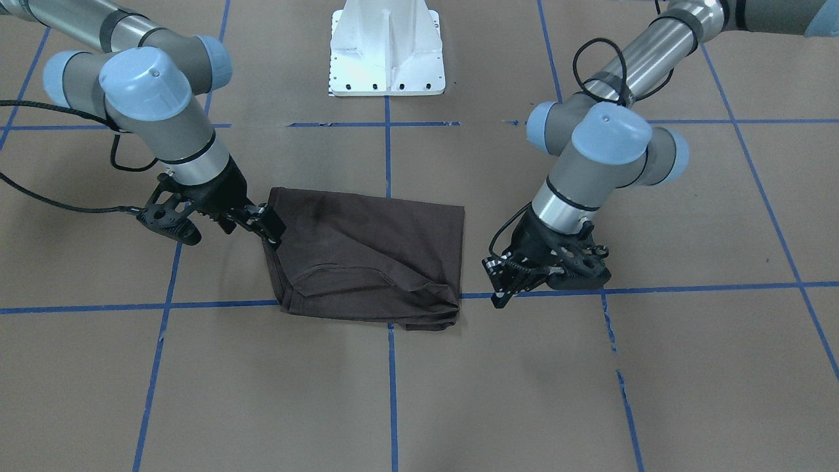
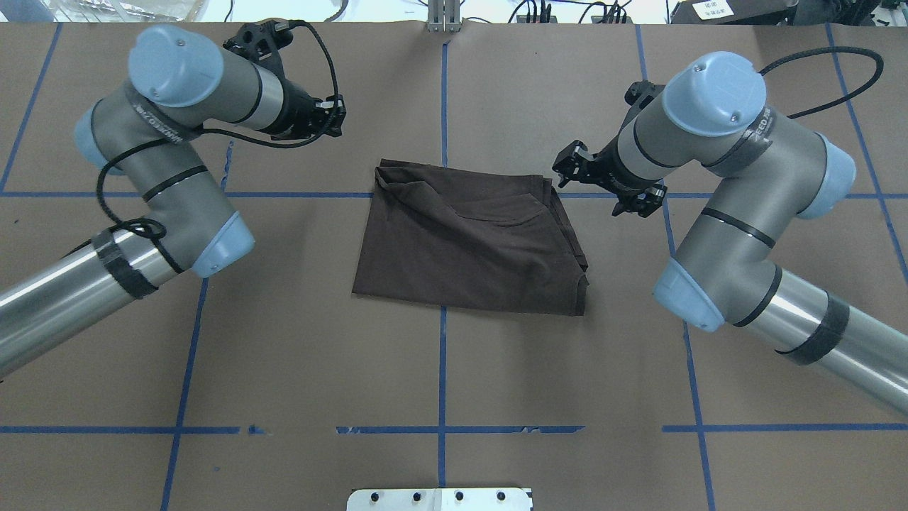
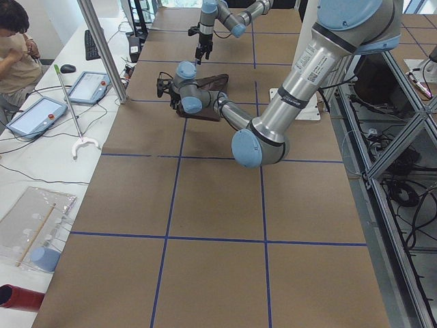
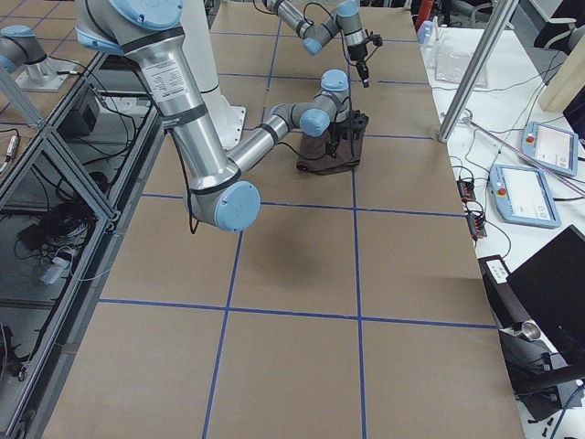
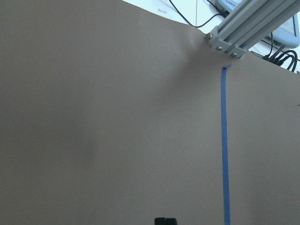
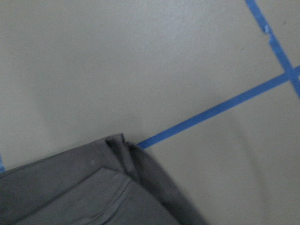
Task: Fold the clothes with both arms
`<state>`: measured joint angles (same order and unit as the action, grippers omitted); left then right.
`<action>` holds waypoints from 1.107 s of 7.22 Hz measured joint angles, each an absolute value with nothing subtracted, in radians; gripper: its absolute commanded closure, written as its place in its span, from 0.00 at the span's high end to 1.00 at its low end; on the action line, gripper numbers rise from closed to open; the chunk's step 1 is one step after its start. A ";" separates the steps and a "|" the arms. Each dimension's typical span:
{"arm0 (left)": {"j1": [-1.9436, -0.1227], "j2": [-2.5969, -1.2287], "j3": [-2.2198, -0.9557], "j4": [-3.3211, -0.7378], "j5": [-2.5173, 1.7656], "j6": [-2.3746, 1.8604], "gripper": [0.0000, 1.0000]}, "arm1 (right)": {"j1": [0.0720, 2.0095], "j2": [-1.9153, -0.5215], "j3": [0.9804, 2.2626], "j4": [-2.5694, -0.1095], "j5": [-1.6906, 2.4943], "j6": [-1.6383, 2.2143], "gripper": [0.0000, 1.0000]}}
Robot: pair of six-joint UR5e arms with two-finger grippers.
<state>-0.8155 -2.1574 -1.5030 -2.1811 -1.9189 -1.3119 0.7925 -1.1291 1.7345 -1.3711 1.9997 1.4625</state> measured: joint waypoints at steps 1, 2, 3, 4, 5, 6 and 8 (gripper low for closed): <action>-0.839 -2.076 -1.617 -2.113 -1.926 -1.218 0.00 | 0.854 -1.173 1.732 -1.372 2.020 1.322 1.00; -0.879 -2.011 -1.677 -2.073 -1.939 -1.107 0.00 | 0.928 -1.219 1.728 -1.373 2.062 1.163 1.00; -0.940 -1.963 -1.694 -2.049 -1.972 -0.976 0.00 | 1.002 -1.263 1.727 -1.373 2.120 1.006 1.00; -1.029 -1.909 -1.687 -2.037 -2.025 -0.801 0.19 | 1.066 -1.310 1.728 -1.373 2.181 0.856 1.00; -1.118 -1.847 -1.680 -2.031 -2.098 -0.639 0.43 | 1.110 -1.346 1.722 -1.373 2.224 0.744 1.00; -1.201 -1.785 -1.680 -2.028 -2.184 -0.511 0.52 | 1.147 -1.365 1.704 -1.374 2.254 0.657 1.00; -1.305 -1.705 -1.677 -2.026 -2.273 -0.372 0.60 | 1.193 -1.378 1.681 -1.387 2.275 0.558 1.00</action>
